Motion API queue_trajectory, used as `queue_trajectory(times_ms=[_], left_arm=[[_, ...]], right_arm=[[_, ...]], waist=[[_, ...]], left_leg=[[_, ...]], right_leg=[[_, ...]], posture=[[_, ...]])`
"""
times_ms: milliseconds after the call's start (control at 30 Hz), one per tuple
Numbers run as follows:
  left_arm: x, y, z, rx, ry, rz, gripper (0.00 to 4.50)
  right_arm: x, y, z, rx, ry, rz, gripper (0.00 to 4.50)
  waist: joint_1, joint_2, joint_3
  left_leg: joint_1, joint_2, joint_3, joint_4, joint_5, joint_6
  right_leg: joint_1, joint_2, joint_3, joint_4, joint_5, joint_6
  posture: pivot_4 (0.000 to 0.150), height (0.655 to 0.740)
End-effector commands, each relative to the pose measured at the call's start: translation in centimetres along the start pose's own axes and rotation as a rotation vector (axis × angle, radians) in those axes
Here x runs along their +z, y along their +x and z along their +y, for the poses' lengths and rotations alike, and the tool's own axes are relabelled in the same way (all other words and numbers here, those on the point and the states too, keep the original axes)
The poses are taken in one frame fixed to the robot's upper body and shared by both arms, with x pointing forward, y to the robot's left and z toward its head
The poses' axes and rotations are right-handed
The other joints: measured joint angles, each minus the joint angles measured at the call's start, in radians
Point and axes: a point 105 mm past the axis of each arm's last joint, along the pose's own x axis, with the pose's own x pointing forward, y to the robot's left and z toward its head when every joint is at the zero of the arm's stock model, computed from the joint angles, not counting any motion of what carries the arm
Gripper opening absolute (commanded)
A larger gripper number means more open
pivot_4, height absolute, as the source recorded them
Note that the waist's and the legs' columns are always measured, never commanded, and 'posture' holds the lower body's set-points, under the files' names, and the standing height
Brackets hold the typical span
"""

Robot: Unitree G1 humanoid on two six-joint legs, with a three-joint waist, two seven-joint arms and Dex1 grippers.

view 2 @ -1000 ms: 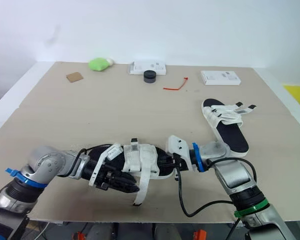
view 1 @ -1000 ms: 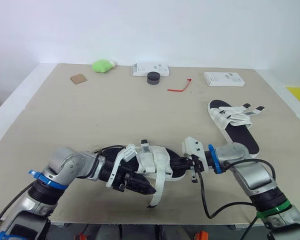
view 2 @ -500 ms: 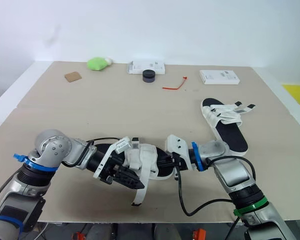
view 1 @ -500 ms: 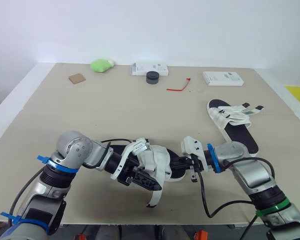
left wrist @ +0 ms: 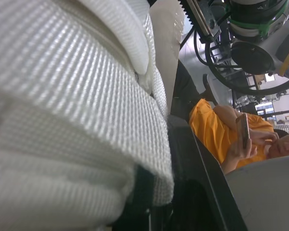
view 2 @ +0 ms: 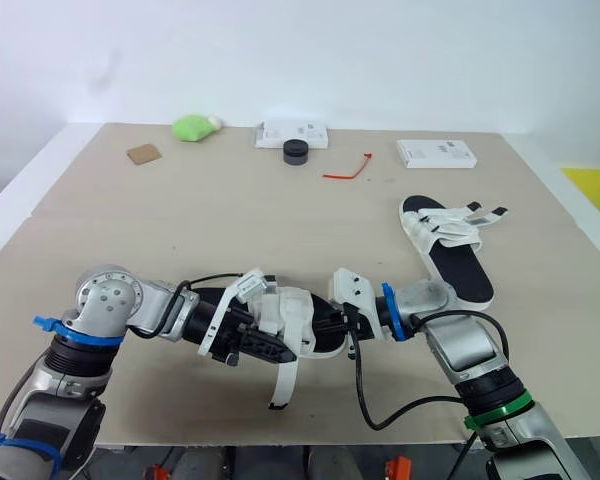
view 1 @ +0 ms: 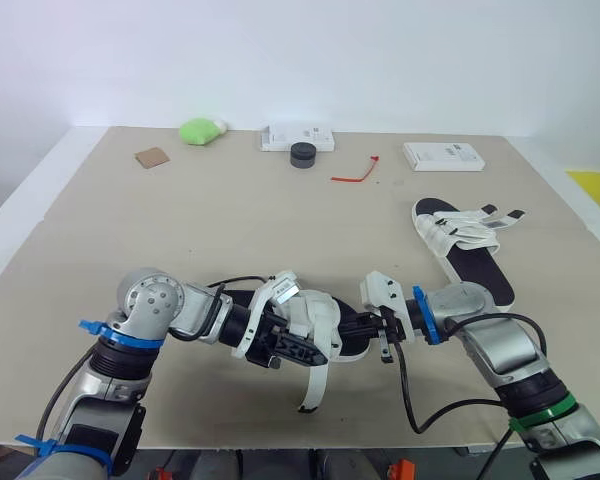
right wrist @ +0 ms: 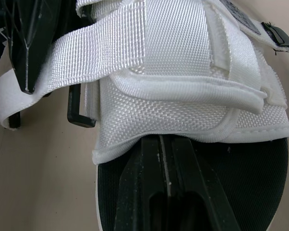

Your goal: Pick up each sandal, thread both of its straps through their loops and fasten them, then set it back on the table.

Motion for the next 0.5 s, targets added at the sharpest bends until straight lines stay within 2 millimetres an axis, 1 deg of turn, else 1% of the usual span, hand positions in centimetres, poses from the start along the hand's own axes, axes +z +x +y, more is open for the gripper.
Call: queue_trajectory(times_ms=[33,100,133,233,333,400,500], left_arm=[[1.0,-0.9,-1.0,-0.076,-0.01,-0.067,0.19],[1.7,-1.6,-1.9,-0.159,-0.024,-0.093,0.19],[2.0,-2.2,-2.9,-0.218,-0.014,-0.085,0.19],[3.0,-3.7,-4.9,-0.314,0.016,-0.048,0.19],[4.7,-4.3,-4.7,-0.305,-0.011,-0.05,0.19],[5.7,-4.2,-4.2,-0.288,-0.032,-0.063,0.19],[7.5,-3.6,-3.2,-0.25,-0.067,-0.082,0.19]], right_arm=[[-3.9,0.6,1.0,0.03,0.13,0.12,0.0],[-3.9,0.5,0.9,0.028,0.13,0.122,0.0],[-3.9,0.5,0.8,0.027,0.129,0.122,0.0],[-3.7,0.4,0.2,0.013,0.126,0.117,0.0],[-3.5,0.5,-0.1,0.008,0.123,0.108,0.0],[-3.5,0.5,-0.2,0.005,0.122,0.107,0.0],[-3.5,0.5,-0.2,-0.002,0.121,0.104,0.0]], waist=[[0.0,0.0,0.0],[0.0,0.0,0.0],[0.0,0.0,0.0],[0.0,-0.002,0.001],[0.0,-0.002,0.002],[-0.001,-0.002,0.001],[-0.002,-0.002,0.002]], left_leg=[[0.0,0.0,0.0,0.0,0.0,0.0],[0.0,0.0,0.0,0.0,0.0,0.0],[0.0,0.0,0.0,0.0,0.0,0.0],[0.0,0.0,0.0,0.0,0.0,0.0],[0.0,-0.001,0.0,0.0,0.0,0.0],[0.0,-0.001,0.0,0.0,0.0,0.0],[0.0,-0.001,0.0,0.0,0.0,0.0]], right_leg=[[0.0,0.0,0.0,0.0,0.0,0.0],[0.0,0.0,0.0,0.0,0.0,0.0],[0.0,0.0,0.0,0.0,0.0,0.0],[-0.001,0.0,0.0,0.0,0.0,0.0],[-0.001,0.0,0.0,0.0,0.0,0.0],[-0.001,0.0,0.0,0.0,0.0,0.0],[-0.001,0.0,0.0,0.0,0.0,0.0]], posture=[[0.15,0.74],[0.15,0.74],[0.15,0.74],[0.15,0.74],[0.15,0.74],[0.15,0.74],[0.15,0.74]])
